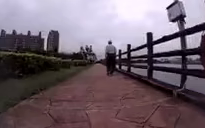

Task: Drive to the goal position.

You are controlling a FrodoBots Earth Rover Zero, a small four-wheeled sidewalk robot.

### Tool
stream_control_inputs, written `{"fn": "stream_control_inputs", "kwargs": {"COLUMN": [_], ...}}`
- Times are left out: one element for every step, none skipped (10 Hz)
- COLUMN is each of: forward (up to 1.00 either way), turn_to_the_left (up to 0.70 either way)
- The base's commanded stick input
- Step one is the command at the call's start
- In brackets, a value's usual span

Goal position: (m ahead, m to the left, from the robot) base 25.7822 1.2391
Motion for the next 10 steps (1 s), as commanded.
{"fn": "stream_control_inputs", "kwargs": {"forward": [1.00, 1.00, 1.00, 1.00, 1.00, 1.00, 1.00, 1.00, 1.00, 1.00], "turn_to_the_left": [0.00, 0.00, 0.00, 0.31, 0.40, 0.35, 0.10, 0.00, 0.00, 0.00]}}
